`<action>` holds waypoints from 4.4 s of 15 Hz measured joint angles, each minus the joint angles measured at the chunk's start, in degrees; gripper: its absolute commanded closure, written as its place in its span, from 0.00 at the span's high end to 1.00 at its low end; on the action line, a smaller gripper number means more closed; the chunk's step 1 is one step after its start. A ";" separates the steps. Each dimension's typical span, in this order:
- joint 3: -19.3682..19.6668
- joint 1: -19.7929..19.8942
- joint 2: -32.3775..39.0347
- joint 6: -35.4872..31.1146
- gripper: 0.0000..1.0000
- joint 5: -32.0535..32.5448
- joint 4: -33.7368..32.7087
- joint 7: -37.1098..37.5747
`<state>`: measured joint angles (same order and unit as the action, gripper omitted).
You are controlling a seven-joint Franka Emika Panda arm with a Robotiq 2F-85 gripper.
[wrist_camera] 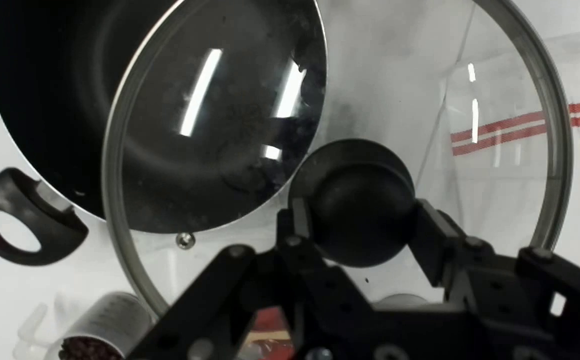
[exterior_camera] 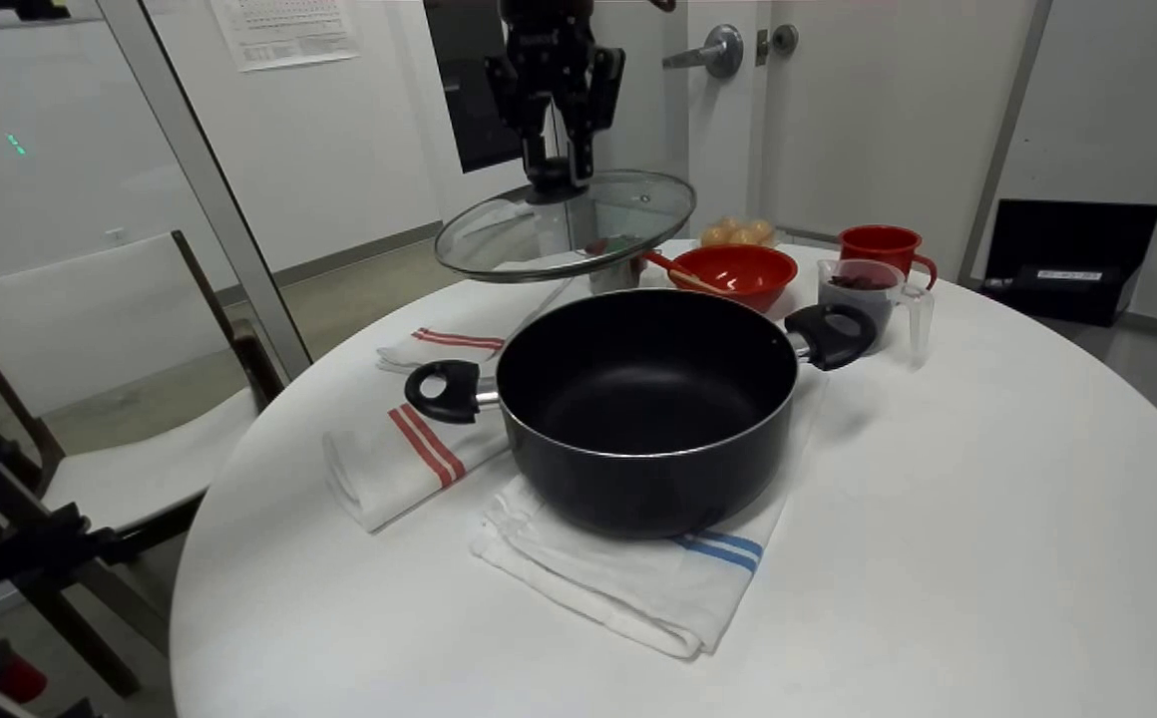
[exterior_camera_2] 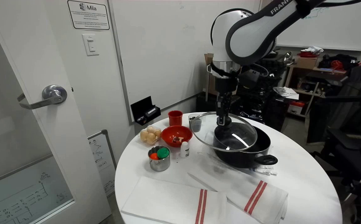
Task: Place the lid on the pot
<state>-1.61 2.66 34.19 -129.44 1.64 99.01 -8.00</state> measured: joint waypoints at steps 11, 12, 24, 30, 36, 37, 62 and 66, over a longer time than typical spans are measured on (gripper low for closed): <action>3.67 6.26 -0.16 -0.12 0.25 -6.89 3.58 5.68; 4.00 6.26 -0.13 -0.11 0.25 -6.89 3.76 6.57; 5.88 5.85 3.22 -0.08 0.25 -6.86 1.47 15.48; 6.19 6.01 7.01 -0.02 0.25 -6.89 -2.24 17.12; 6.25 6.53 8.54 -0.02 0.25 -8.35 -3.29 17.30; 6.25 6.59 8.56 -0.02 0.25 -8.56 -3.30 17.30; 6.11 8.63 8.87 0.00 0.25 -13.20 -2.57 17.15; 6.11 8.63 8.41 -0.27 0.25 -13.20 -1.71 17.11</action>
<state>4.50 11.29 42.60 -129.71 -11.56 97.30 9.11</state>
